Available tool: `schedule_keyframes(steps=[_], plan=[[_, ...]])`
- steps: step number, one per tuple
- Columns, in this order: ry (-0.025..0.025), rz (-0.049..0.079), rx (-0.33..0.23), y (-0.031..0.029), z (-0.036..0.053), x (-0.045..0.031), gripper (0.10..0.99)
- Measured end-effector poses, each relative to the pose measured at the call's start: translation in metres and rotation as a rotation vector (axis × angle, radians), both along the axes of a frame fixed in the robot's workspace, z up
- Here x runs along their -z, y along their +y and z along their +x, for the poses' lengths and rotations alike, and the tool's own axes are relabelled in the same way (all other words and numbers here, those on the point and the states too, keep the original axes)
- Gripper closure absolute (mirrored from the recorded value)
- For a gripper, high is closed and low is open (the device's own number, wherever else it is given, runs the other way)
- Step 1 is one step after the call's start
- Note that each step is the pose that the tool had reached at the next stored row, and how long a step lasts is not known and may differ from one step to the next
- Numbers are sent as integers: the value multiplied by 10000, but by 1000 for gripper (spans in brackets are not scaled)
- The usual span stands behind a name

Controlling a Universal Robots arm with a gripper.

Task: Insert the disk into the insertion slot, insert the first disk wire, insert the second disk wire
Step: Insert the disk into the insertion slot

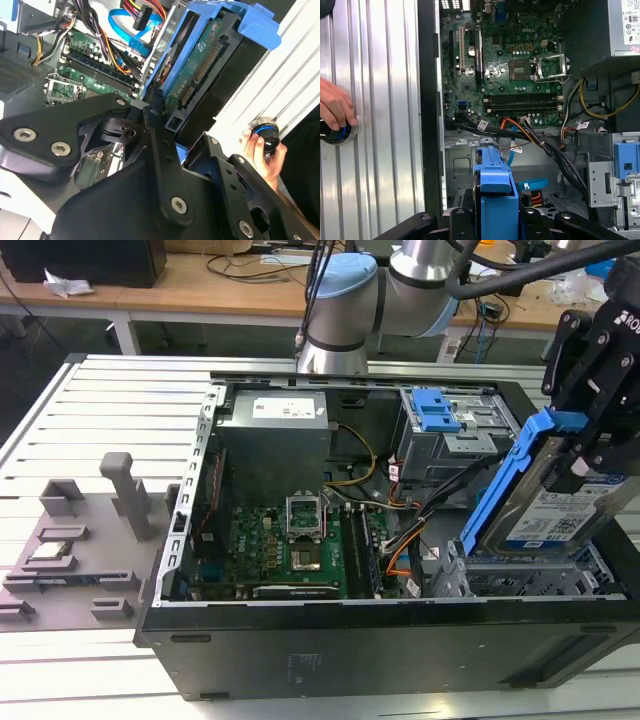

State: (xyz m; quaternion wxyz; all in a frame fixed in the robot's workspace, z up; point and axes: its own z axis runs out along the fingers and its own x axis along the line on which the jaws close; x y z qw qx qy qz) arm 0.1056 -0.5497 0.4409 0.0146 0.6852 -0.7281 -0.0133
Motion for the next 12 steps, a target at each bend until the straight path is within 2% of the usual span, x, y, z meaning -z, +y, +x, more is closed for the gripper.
schedule_keyframes(steps=[6,12], plan=[[0,-1,1,0,-1,82,722],[1,-2,1,0,-1,231,722]])
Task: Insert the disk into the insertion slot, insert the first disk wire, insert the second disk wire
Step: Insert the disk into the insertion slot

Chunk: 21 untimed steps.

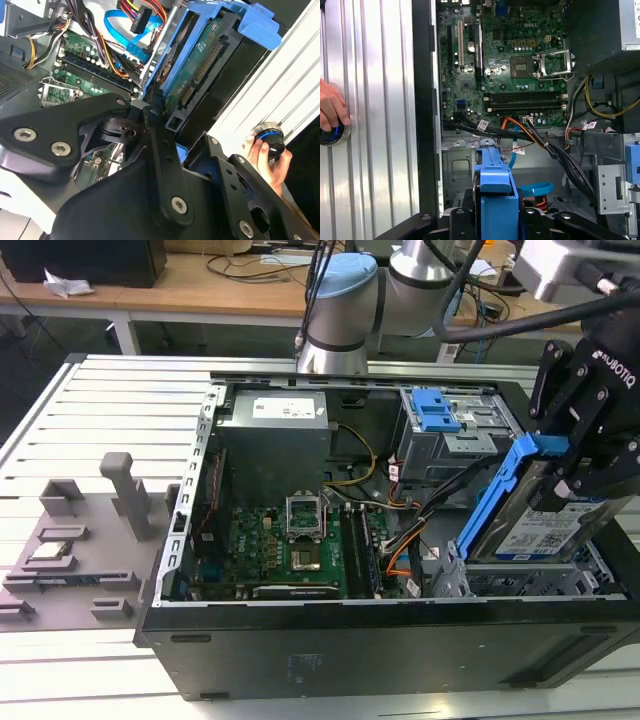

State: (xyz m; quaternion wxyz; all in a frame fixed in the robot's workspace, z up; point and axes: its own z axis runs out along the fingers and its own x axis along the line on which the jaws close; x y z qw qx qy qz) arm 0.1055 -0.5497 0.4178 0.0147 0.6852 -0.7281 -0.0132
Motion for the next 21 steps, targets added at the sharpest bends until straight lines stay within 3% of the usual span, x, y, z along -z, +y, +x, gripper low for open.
schedule_keyframes(steps=[13,18,21], plan=[[0,0,0,0,0,308,722],[-1,-2,0,0,0,310,722],[0,2,0,0,0,312,647]])
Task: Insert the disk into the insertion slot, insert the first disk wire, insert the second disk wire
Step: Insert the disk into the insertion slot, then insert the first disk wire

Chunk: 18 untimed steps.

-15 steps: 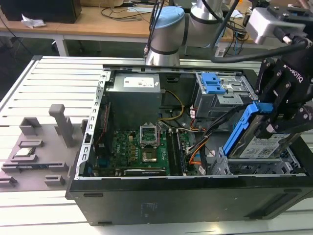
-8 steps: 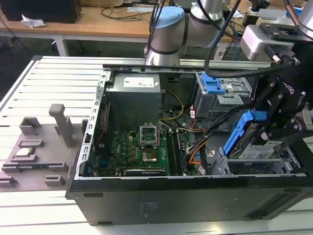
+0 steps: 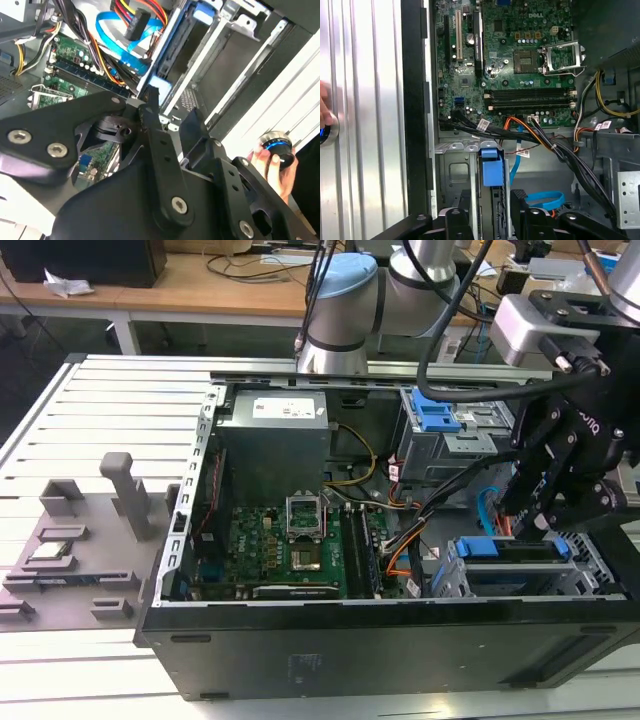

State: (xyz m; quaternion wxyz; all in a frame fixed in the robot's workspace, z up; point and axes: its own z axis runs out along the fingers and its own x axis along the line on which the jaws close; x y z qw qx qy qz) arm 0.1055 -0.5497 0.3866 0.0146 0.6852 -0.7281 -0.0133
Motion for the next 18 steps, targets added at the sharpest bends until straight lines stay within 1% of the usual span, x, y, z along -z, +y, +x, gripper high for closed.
schedule_keyframes(steps=[1,2,3,5,14,15,16,17,18], plan=[[0,0,-1,0,0,0,647],[0,-2,0,0,0,0,725],[0,-2,0,0,0,1,851],[0,-2,0,0,0,2,973],[0,-1,1,0,2,6,980],[-1,1,2,-1,20,12,980],[0,-2,0,0,64,24,980],[2,-12,0,6,147,56,980],[6,-22,-1,22,203,69,980]])
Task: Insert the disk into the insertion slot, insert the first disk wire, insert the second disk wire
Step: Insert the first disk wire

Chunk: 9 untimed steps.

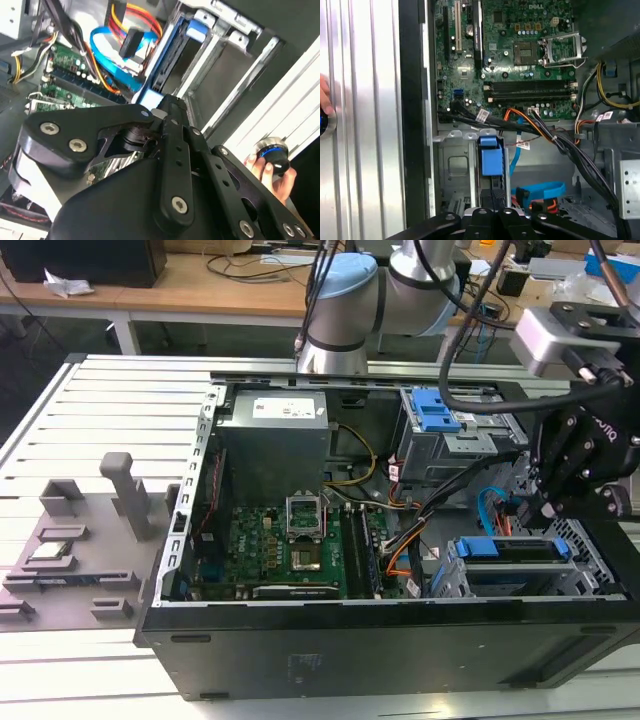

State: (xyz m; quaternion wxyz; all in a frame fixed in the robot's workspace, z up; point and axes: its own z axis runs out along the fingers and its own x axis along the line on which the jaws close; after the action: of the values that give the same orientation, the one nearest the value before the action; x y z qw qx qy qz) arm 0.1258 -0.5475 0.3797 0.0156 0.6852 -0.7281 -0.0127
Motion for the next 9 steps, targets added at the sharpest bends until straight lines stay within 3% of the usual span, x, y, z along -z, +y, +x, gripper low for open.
schedule_keyframes(steps=[2,4,5,6,7,9], plan=[[5,-5,1,39,81,19,980],[7,-26,0,136,153,41,980],[7,-30,1,222,169,55,980],[7,-38,1,356,193,71,980],[7,-46,0,452,214,99,980],[7,-45,1,481,214,136,980]])
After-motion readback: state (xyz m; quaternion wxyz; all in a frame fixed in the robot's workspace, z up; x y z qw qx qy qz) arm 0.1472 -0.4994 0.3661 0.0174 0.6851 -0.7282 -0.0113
